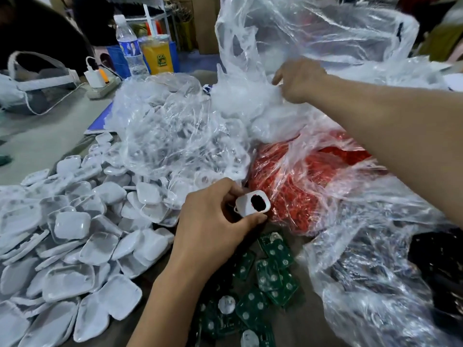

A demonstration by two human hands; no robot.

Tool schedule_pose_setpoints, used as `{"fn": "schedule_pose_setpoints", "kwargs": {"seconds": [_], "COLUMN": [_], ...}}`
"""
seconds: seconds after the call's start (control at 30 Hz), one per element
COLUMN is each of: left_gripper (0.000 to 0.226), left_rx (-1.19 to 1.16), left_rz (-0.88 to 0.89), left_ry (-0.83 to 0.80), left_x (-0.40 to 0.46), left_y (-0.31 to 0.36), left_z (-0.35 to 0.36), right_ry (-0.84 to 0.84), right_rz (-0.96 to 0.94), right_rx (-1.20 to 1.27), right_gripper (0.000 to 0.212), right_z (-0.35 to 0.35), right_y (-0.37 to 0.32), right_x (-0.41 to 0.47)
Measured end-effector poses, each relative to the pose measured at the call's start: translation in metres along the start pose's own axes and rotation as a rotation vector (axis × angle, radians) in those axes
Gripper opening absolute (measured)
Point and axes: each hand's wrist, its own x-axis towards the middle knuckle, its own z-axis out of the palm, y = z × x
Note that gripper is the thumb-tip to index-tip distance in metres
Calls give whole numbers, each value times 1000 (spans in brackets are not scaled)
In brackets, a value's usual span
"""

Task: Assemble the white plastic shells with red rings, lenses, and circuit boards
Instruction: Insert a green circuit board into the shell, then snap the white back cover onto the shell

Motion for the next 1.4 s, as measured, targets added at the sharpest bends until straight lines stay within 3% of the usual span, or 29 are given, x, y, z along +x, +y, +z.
{"fn": "schedule_pose_setpoints", "kwargs": {"seconds": [0.07, 0.17, 0.27, 0.37, 0.43, 0.47, 0.53, 0.67, 0.73, 0.83, 0.87, 0.93, 1.0, 1.03, 1.13, 1.23, 1.4], "left_gripper": [37, 37, 36, 35, 34, 33, 33, 36, 35, 35, 35, 34, 34, 33, 32, 32, 33], "left_rx": [1, 9, 4, -7, -4, -4, -6, 20, 20, 33, 31, 13, 12, 12, 7, 6, -41], "left_rz": [8, 26, 27, 23, 26, 30, 33, 30, 30, 45, 49, 54, 55, 53, 47, 45, 14], "left_ry": [0, -5, -9, -8, -6, -4, -1, 7, 4, 2, 6, 9, 11, 9, -5, -11, -73], "left_x": [1, 1, 0, -1, -1, -1, -1, -1, -1, -1, -1, -2, -2, -3, -2, -1, -1], "left_y": [-1, 0, 2, 4, 5, 5, 5, 7, 6, 5, 5, 5, 6, 6, 6, 6, 6], "left_z": [0, -1, -4, -5, -5, -5, -5, -4, -4, -5, -5, -5, -5, -4, -4, -4, -9], "right_ry": [-95, -105, -83, 59, 206, 196, -18, -348, -313, -45, -66, -307, -506, -507, -327, -301, -43], "right_rz": [-38, -24, -54, -99, -163, -196, -228, -170, -176, -183, -173, -155, -159, -180, -239, -227, -162], "right_rx": [-45, -76, -136, -143, -44, 50, 172, -27, -75, -48, -38, -37, -85, -119, -193, -166, -47], "right_gripper": [26, 8, 22, 13, 20, 22, 18, 23, 28, 27, 30, 34, 22, 14, 43, 57, 29], "right_z": [5, 3, -3, -7, -11, -15, -24, -37, -40, -52, -61, -79, -85, -83, -66, -50, -29], "right_y": [-6, -13, -21, -24, -26, -28, -33, -39, -39, -34, -31, -26, -29, -30, -31, -30, -27], "right_x": [7, 13, 6, 2, 3, 3, -3, -10, -10, -17, -17, -22, -28, -32, -34, -46, -55]}}
